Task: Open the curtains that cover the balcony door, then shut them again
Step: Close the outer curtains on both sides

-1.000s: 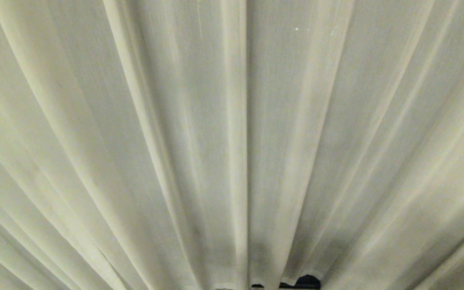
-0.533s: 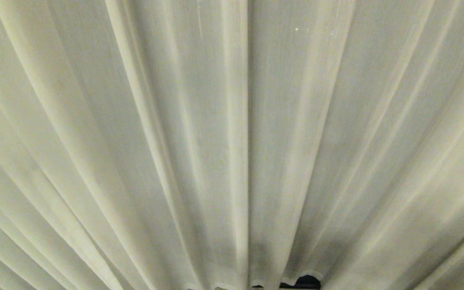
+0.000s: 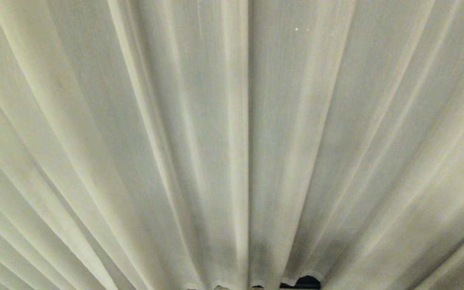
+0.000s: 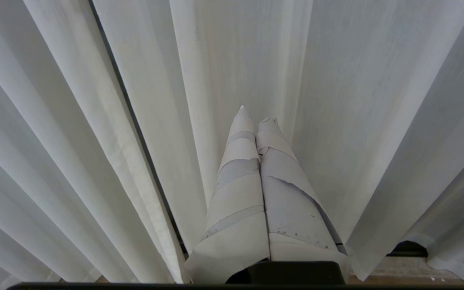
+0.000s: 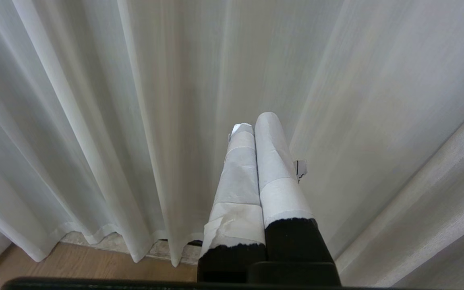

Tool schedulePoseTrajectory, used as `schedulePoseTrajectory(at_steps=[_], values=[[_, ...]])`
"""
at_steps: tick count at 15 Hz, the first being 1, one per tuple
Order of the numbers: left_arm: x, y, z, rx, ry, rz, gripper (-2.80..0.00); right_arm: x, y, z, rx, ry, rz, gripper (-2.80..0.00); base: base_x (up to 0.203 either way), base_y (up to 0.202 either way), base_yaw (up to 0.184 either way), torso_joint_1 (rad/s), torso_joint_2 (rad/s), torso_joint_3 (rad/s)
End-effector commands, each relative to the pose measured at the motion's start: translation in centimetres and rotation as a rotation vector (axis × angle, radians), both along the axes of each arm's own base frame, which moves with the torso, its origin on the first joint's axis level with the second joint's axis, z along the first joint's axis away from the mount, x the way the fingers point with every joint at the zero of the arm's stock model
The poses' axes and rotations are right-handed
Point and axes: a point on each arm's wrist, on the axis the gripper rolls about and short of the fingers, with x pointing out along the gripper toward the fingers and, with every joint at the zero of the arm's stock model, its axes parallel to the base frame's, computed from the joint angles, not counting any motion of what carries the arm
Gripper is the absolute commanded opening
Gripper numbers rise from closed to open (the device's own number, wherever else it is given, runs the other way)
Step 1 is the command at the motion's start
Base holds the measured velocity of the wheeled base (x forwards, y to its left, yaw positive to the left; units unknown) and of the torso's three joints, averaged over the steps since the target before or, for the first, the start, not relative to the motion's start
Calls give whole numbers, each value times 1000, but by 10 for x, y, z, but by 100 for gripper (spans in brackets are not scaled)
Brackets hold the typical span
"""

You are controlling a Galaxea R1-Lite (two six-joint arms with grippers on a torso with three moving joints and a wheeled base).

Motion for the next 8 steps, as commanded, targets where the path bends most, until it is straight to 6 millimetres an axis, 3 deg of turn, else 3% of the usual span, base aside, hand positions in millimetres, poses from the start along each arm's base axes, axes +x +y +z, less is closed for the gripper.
schedulePoseTrajectory(at_steps=[1, 8], values=[[0, 0, 0, 0, -3, -1, -280, 0, 0, 0, -1, 2, 2, -280, 0, 0, 0, 0, 0, 0], [0, 0, 0, 0, -3, 0, -280, 0, 0, 0, -2, 2, 0, -280, 0, 0, 0, 0, 0, 0]])
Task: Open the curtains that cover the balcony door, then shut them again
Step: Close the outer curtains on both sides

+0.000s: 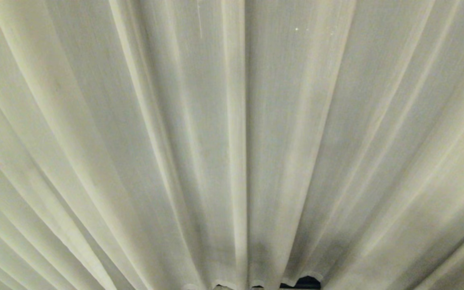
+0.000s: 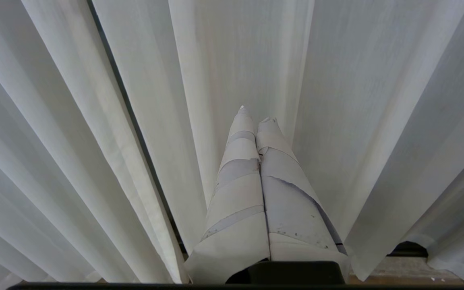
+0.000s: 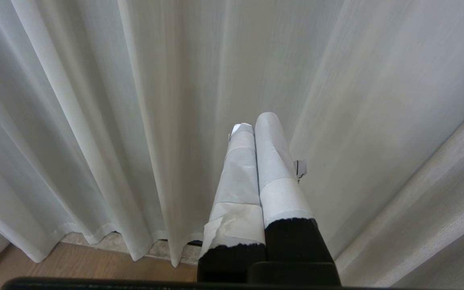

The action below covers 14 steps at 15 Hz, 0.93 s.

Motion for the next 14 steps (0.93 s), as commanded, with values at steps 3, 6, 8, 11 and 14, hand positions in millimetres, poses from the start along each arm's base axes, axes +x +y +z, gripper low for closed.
schedulePoseTrajectory(at_steps=[3, 6, 8, 11, 14], values=[[0, 0, 0, 0, -3, 1, -280, 0, 0, 0, -1, 2, 1, -280, 0, 0, 0, 0, 0, 0], [0, 0, 0, 0, -2, 0, -280, 0, 0, 0, -1, 2, 2, -280, 0, 0, 0, 0, 0, 0], [0, 0, 0, -3, -5, -6, -280, 0, 0, 0, -1, 2, 0, -280, 0, 0, 0, 0, 0, 0], [0, 0, 0, -1, -5, -5, -280, 0, 0, 0, -1, 2, 2, -280, 0, 0, 0, 0, 0, 0], [0, 0, 0, -1, -5, -4, -280, 0, 0, 0, -1, 2, 2, -280, 0, 0, 0, 0, 0, 0]])
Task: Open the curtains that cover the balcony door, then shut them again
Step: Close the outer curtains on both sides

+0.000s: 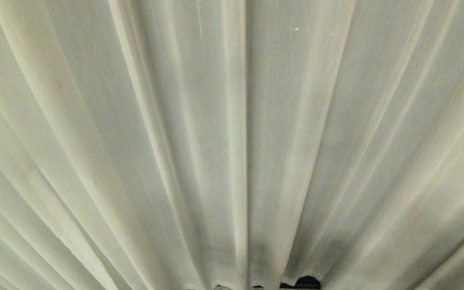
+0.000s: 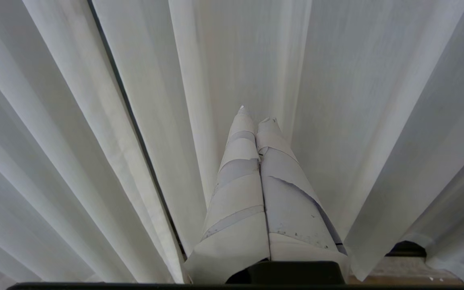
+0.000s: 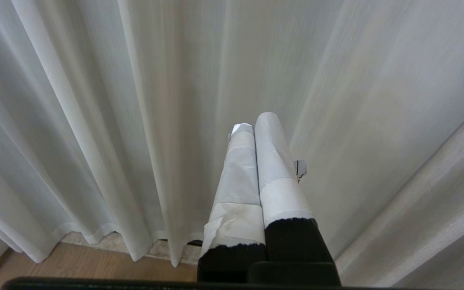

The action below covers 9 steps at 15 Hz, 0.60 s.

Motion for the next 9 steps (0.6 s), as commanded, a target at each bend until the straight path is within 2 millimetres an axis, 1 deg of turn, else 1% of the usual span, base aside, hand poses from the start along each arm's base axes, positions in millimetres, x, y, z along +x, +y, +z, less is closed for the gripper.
schedulePoseTrajectory(at_steps=[1, 3, 4, 6, 9], values=[[0, 0, 0, 0, -3, 0, -280, 0, 0, 0, 0, 2, 2, -280, 0, 0, 0, 0, 0, 0], [0, 0, 0, 0, -3, 0, -280, 0, 0, 0, -1, 2, 2, -280, 0, 0, 0, 0, 0, 0], [0, 0, 0, 0, -3, 2, -280, 0, 0, 0, 0, 2, 2, -280, 7, -90, 6, 16, 1, 3], [0, 0, 0, 0, -3, 2, -280, 0, 0, 0, 0, 2, 2, -280, 2, -152, 0, -2, 4, 5], [0, 0, 0, -1, -3, 4, -280, 0, 0, 0, 0, 2, 2, -280, 0, -197, 0, 5, 0, 1]])
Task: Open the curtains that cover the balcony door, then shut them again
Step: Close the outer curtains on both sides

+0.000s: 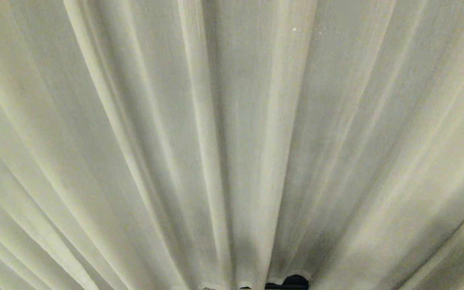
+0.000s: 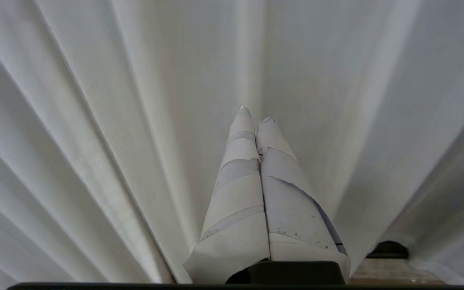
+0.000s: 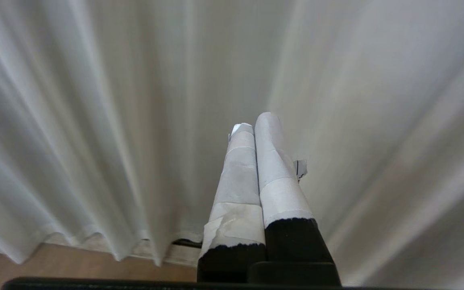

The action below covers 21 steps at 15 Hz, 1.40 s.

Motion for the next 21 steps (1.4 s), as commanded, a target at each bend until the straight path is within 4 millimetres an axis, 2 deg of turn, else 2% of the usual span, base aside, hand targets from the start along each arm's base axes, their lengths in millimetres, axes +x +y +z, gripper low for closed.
schedulePoseTrajectory(at_steps=[1, 5, 15, 18, 21], values=[[0, 0, 0, 2, -3, 1, -280, 0, 0, 0, -2, 2, 3, -280, 0, -188, 0, 2, -6, -2], [0, 0, 0, 2, -1, 1, -280, 0, 0, 0, -2, 2, 2, -280, 0, -136, 0, 1, 6, 3], [0, 0, 0, 2, -1, 1, -280, 0, 0, 2, -16, -5, 1, -280, 0, 0, 0, 0, 0, 0], [0, 0, 0, 2, -1, 1, -280, -3, 0, 38, -13, -38, -1, -280, 0, 0, 0, 0, 0, 0], [0, 0, 0, 2, -1, 1, -280, 7, 0, 94, 3, -39, -68, -280, 0, 0, 0, 0, 0, 0]])
